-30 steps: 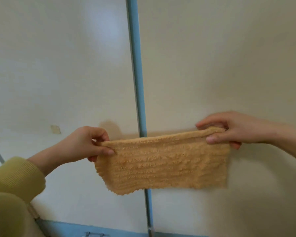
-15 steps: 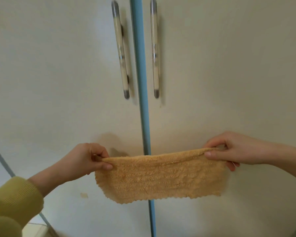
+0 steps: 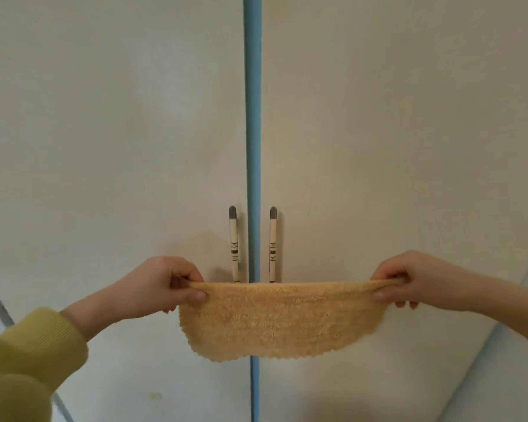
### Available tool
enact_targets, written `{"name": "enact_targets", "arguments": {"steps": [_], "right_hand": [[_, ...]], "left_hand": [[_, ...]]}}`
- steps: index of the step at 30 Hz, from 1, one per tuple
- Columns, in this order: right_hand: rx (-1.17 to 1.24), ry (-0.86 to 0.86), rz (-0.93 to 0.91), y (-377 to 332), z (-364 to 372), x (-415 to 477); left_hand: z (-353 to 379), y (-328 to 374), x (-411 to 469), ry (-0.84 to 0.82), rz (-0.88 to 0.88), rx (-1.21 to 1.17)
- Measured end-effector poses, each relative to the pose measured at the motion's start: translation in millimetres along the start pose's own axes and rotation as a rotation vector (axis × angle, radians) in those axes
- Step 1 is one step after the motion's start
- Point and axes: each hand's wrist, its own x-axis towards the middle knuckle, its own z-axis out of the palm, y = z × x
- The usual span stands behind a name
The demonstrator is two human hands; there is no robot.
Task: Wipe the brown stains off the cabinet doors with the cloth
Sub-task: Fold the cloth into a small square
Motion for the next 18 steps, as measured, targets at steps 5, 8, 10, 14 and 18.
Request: {"name": "enact_targets", "arguments": {"steps": [5, 8, 10, 14, 18], "right_hand": [[-0.102, 0.003, 0.009, -26.6, -32.8, -38.2], [-0.148, -0.003, -0.030, -43.7, -42.3, -62.4], [-0.153, -0.028, -0.070, -54.7, -48.4, -78.9], [-0.227, -0.095, -0.203, -75.4, -65.4, -112.7], [-0.293, -0.121, -0.278, -86.7, -78.3, -130.9]], "left_hand": [[-28.2, 23.5, -14.2, 0.001, 0.070, 0.006], [-35.9, 35.5, -29.1, 0.042, 0.098, 0.045], [-38.4, 43.1, -39.0, 0.098, 0.144, 0.108], [-34.8, 63.4, -56.8, 0.238, 0.239, 0.130], [-25.0, 84.2, -65.0, 0.368, 0.297, 0.081]]}}
